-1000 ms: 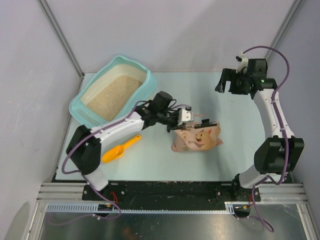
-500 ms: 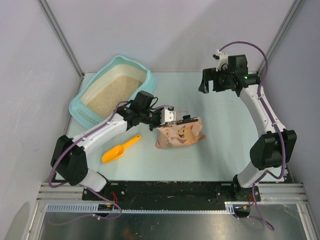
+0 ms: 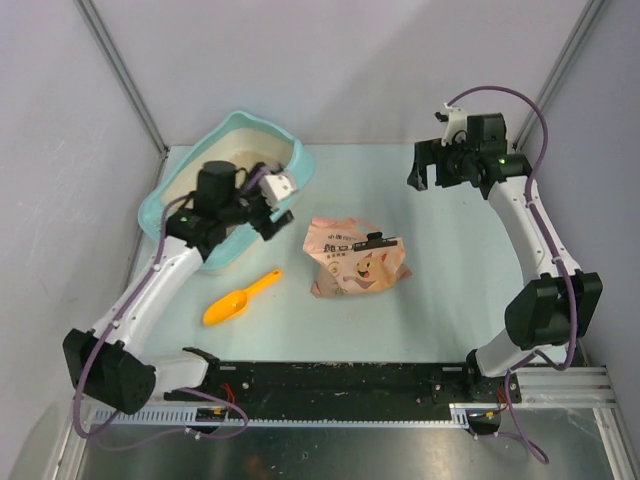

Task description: Fill the litter box with clean litter

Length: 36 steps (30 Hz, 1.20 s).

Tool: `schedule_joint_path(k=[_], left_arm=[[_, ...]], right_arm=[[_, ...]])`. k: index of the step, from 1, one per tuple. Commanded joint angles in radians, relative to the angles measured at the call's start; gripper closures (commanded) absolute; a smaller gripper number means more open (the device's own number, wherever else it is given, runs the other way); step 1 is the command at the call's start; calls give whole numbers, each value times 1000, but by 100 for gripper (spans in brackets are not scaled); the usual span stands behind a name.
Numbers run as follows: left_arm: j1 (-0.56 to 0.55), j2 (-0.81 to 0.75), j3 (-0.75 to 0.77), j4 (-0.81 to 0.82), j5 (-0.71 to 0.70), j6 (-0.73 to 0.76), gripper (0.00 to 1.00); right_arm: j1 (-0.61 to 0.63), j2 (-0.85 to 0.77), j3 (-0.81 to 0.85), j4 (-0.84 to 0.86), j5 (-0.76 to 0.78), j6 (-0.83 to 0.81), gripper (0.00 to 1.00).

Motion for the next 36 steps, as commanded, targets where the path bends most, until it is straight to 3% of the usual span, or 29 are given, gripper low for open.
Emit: schedule_joint_path(k=[1, 6, 10, 16, 21, 27, 36], left_arm=[[170, 27, -2, -31, -150, -73, 11], [282, 139, 20, -48, -176, -126, 9], [294, 227, 29, -50, -188, -164, 10], [290, 319, 64, -67, -66, -242, 30], [232, 395, 106, -65, -35, -164, 50], [146, 477, 179, -70, -27, -107, 66], [-17, 613, 309, -70, -40, -23, 74]], right_arm=[[-21, -49, -11, 15, 20, -25, 0], [-27, -34, 3, 18, 23, -26, 0], [-22, -18, 26, 12, 17, -23, 0], [-21, -34, 14, 6, 20, -28, 0], [-27, -69, -23, 6, 27, -34, 0], [-39, -101, -41, 5, 36, -43, 0], [-79, -150, -93, -2, 31, -42, 0]])
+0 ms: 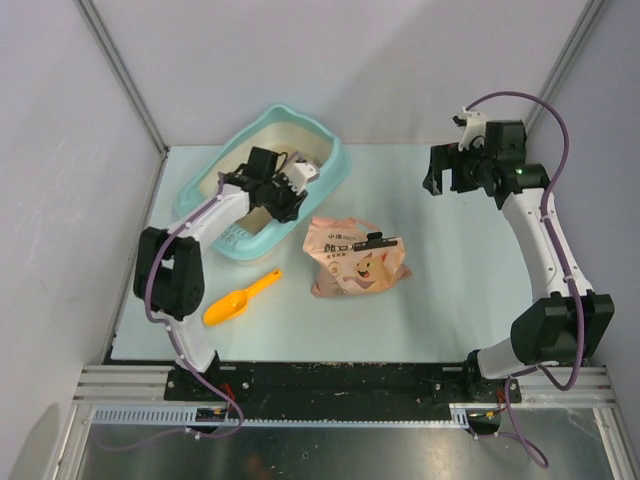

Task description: Fill the litter box with clean litter

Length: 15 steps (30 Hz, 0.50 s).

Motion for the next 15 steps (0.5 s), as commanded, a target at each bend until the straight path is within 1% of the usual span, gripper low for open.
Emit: schedule_joint_path(k=[1, 3, 4, 5, 9, 10, 11, 12, 13, 15], left_arm=[[-129, 76, 81, 12, 68, 170, 74], [-167, 105, 109, 11, 60, 230, 74], [-179, 113, 116, 11, 57, 295, 75], [-199, 131, 126, 14, 56, 325, 75], [-228, 155, 170, 11, 92, 467, 74], [-233, 156, 175, 14, 100, 528, 74], [-235, 156, 176, 12, 144, 564, 75], [-235, 147, 172, 11, 174, 598, 75], [-235, 142, 169, 11, 201, 665, 75], [-238, 139, 173, 11, 261, 711, 75]], right_arm=[[-26, -56, -29, 8, 6, -14, 0], [-34, -66, -38, 11, 1, -8, 0], [-40, -69, -46, 11, -1, -6, 0], [-47, -72, -48, 11, -5, -5, 0], [-66, -85, -68, 11, -11, 0, 0], [-66, -92, -72, 11, -17, 5, 0], [-66, -93, -77, 11, -19, 6, 0], [-93, -98, -80, 10, -21, 8, 0], [-96, -98, -83, 10, -25, 12, 0], [-104, -98, -91, 8, -30, 17, 0]])
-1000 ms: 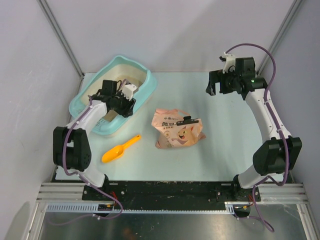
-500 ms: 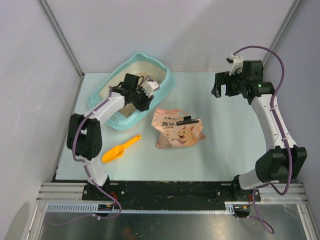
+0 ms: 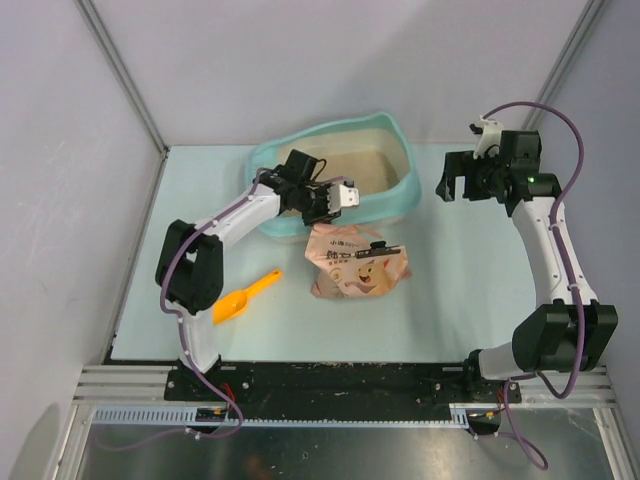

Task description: Fill the litter box with clean litter

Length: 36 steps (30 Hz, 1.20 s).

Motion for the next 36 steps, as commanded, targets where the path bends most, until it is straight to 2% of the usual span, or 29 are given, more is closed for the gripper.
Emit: schedule_joint_path(k=[1, 2, 5, 6, 11, 15, 17, 19, 25, 29, 31, 36], left_arm=[[-41, 25, 33, 34, 164, 329, 75], [-46, 34, 42, 35, 158, 332, 74], [-37, 48, 76, 50, 121, 313, 58], [-28, 48, 87, 57, 120, 293, 49], [55, -28, 116, 83, 192, 66, 28], [78, -172, 72, 87, 252, -55, 20], [78, -252, 18, 87, 285, -77, 16], [78, -362, -84, 87, 301, -85, 13], [74, -564, -324, 89, 310, -109, 11], [46, -604, -381, 87, 278, -151, 12], [45, -618, -398, 87, 333, -175, 14], [23, -580, -427, 87, 379, -134, 20]], right_arm=[[-27, -45, -11, 10, -23, 12, 0], [-28, -42, -11, 8, -24, 15, 0], [-28, -36, -11, 11, -27, 17, 0], [-28, -34, -11, 11, -27, 15, 0], [-28, -36, -1, 10, -87, 2, 0], [-16, -21, 60, -81, -314, -118, 0], [34, -10, 117, -185, -411, -259, 0], [87, -21, 137, -265, -405, -395, 0], [280, -61, 141, -377, -331, -633, 1], [375, -48, 152, -438, -287, -741, 6], [412, -45, 135, -464, -276, -787, 14], [470, -16, 108, -475, -258, -868, 20]])
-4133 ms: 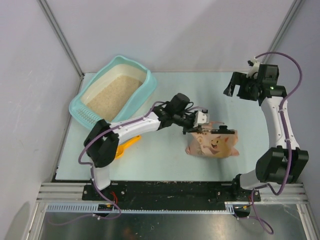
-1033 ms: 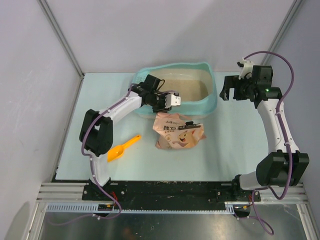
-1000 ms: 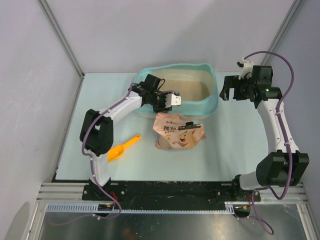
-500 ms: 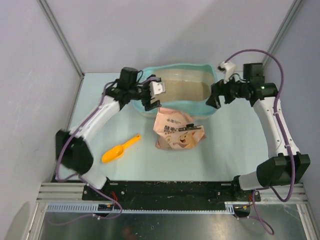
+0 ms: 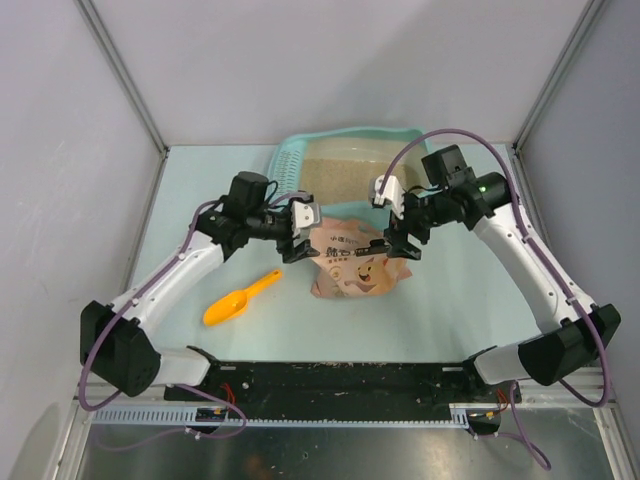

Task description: Fill the litter box with clean litter

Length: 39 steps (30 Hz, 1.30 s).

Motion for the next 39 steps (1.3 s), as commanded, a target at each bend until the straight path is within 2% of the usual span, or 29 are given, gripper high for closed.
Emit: schedule_joint_path(k=[1, 7, 13, 21, 25, 30, 33, 35, 39], left_arm=[[-17, 32, 0, 8, 94, 11, 24], [-18, 59, -22, 8, 111, 2, 32], [-18, 46, -48, 8, 88, -23, 33], [-18, 37, -69, 11, 86, -36, 32], [-18, 39, -71, 15, 86, -46, 32], [-18, 31, -66, 13, 68, -50, 32], [-18, 29, -66, 13, 59, -56, 32], [-18, 32, -65, 13, 62, -62, 32], [-18, 34, -62, 13, 60, -69, 32]], right_arm=[[43, 20, 1, -33, 30, -115, 22], [83, 83, -3, -16, 48, -154, 32], [108, 121, -11, 8, 62, -151, 43], [132, 134, -54, 83, 114, -137, 48], [138, 137, -66, 100, 132, -137, 55], [144, 106, -22, 94, 114, -138, 54], [143, 106, 36, 45, 100, -160, 48], [144, 102, 27, 48, 112, -170, 39], [141, 106, -13, 62, 132, -193, 34]])
